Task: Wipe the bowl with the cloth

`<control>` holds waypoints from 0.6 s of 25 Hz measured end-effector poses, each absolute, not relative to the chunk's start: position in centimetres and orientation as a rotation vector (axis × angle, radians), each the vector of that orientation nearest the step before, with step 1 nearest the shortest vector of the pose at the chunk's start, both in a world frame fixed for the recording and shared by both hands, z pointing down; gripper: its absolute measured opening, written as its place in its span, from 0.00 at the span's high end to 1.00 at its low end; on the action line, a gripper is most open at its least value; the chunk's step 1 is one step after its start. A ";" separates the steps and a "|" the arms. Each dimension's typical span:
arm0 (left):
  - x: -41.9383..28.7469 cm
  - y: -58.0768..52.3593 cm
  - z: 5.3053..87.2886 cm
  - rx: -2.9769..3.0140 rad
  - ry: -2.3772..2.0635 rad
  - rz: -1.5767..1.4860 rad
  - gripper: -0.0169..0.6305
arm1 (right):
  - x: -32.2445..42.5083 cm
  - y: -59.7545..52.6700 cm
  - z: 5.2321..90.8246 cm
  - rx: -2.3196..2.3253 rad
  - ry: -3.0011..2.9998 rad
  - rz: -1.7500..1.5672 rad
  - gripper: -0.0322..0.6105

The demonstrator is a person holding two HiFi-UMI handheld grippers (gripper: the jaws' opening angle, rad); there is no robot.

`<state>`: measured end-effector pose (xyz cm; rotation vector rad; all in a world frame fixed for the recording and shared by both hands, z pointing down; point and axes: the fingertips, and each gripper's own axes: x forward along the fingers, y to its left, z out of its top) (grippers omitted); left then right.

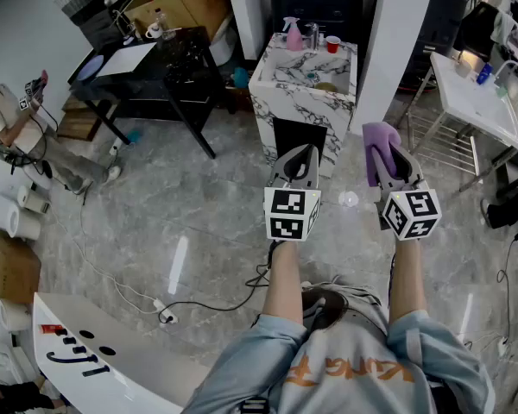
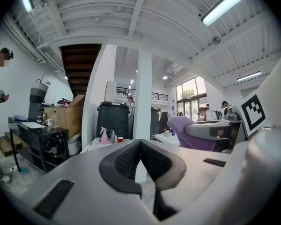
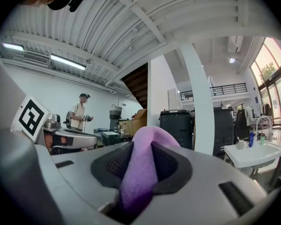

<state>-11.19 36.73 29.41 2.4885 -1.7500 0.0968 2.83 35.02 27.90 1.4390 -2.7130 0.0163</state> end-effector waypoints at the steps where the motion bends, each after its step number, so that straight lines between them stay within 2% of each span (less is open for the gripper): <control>1: -11.2 36.6 29.4 2.491 -1.750 0.099 0.94 | 2.8 34.9 27.9 1.436 -2.707 0.005 0.75; 15: -12.1 33.5 27.9 2.521 -1.738 0.035 0.94 | 2.2 32.1 26.4 1.470 -2.665 -0.074 0.75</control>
